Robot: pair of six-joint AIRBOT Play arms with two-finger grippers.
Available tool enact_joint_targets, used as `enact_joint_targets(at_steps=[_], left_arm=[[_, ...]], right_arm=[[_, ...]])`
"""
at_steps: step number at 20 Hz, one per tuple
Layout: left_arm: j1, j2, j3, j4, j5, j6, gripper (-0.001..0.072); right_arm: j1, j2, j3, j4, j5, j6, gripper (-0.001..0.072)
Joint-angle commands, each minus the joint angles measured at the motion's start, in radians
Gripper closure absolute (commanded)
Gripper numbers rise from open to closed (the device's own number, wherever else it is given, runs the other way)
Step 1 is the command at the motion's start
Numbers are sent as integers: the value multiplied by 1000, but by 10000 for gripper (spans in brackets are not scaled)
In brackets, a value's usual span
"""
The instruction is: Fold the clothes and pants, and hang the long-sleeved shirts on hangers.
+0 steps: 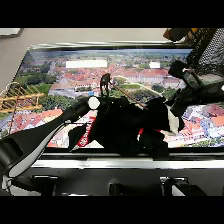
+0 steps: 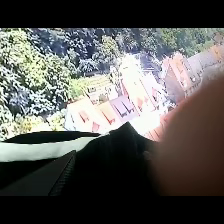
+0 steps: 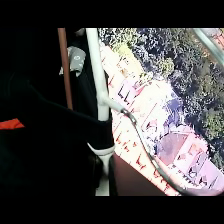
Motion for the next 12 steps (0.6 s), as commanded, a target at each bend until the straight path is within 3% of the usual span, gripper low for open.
enact_joint_targets(at_steps=[1, 6, 8, 12], left_arm=[[32, 23, 2, 22, -48, 0, 234], [137, 210, -157, 96, -41, -26, 234], [169, 284, -277, 83, 33, -113, 234], [147, 260, -364, -151, 127, -156, 234]], right_arm=[[1, -1, 0, -47, -8, 31, 668], [1, -1, 0, -82, -19, 41, 668], [1, -1, 0, -82, -18, 42, 668], [1, 0, 0, -80, -14, 49, 668]])
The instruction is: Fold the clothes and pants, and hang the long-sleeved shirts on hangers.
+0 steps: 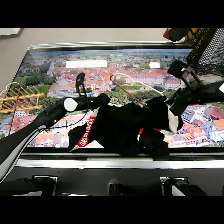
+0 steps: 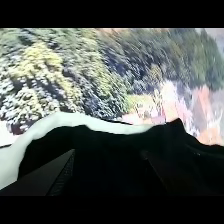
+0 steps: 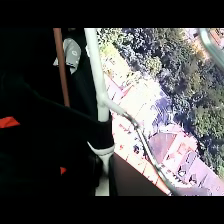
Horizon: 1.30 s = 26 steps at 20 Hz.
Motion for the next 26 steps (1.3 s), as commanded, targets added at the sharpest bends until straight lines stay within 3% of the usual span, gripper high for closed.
enact_joint_targets(at_steps=[1, 11, 26], left_arm=[[-26, -25, -48, -177, 67, -31, 234], [-146, -253, 224, -200, 63, -9, 233], [-219, -317, 261, -199, 63, -9, 234]], right_arm=[[0, 0, 0, -3, 3, 7, 668], [0, 0, 0, -3, 2, 6, 667], [0, 0, 0, -3, 2, 6, 667]])
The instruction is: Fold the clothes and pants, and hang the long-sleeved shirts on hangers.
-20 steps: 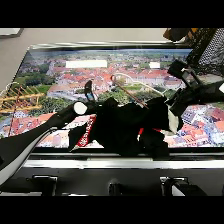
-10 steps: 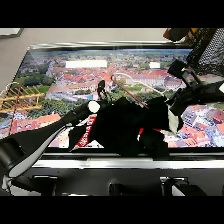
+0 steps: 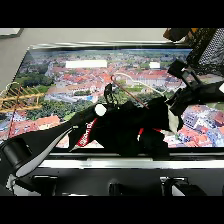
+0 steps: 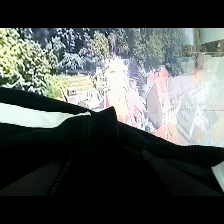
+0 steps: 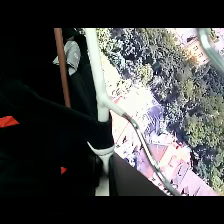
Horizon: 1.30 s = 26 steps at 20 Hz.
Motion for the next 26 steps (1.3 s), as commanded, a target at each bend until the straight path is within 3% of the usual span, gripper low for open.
enact_joint_targets(at_steps=[1, 2, 3, 4, 5, 6, 14, 20, 21, 23, 26], left_arm=[[-5, -11, 4, 1, -5, 0, 240], [-5, -14, 4, 1, -12, 1, 254], [-5, -16, 4, 6, -24, 3, 370], [-5, -16, 5, 9, -34, 42, 558], [-6, -15, 5, 8, -40, 75, 651], [-6, -15, 5, 9, -44, 93, 674], [90, 39, 5, 19, -48, 110, 678], [119, 90, 5, 72, -131, 109, 670], [116, 90, 5, 63, -161, 108, 585], [103, 86, 5, 41, -218, 106, 272], [68, 85, 5, 42, -221, 85, 257]], right_arm=[[0, 0, 0, 0, 0, 0, 667], [0, 0, 0, 0, 0, 0, 667], [0, 0, 0, 0, 0, 0, 667], [0, 0, 0, 0, 0, 0, 667], [0, 0, 0, 0, 0, 0, 667], [0, 0, 0, 0, 0, 0, 667], [0, 3, 0, 0, -5, 0, 667], [0, 5, 0, 0, -6, 0, 667], [0, 5, 0, 0, -6, 0, 667], [0, 5, 0, 0, -6, 1, 667], [0, 5, 0, 0, -6, 3, 667]])
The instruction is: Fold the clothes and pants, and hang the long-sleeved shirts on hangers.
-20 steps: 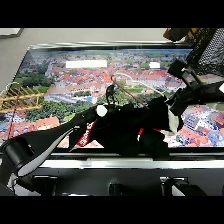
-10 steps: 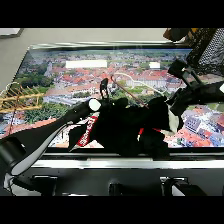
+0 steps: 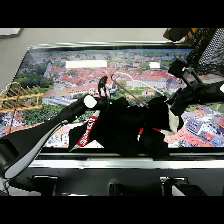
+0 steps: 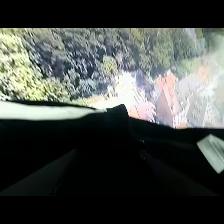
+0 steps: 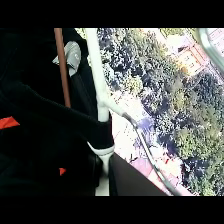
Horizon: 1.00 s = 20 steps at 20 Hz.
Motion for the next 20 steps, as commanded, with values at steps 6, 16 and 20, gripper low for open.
enact_joint_targets(at_steps=[6, 16, 20], left_arm=[[-58, -11, 1, -6, 0, -38, 258], [-74, -67, 8, -6, 45, -72, 336], [-73, -70, 8, -6, 93, -105, 675]], right_arm=[[0, 1, 0, 5, 1, 3, 667], [0, 1, 0, 8, 0, 3, 667], [0, 1, 0, 8, 0, 3, 667]])
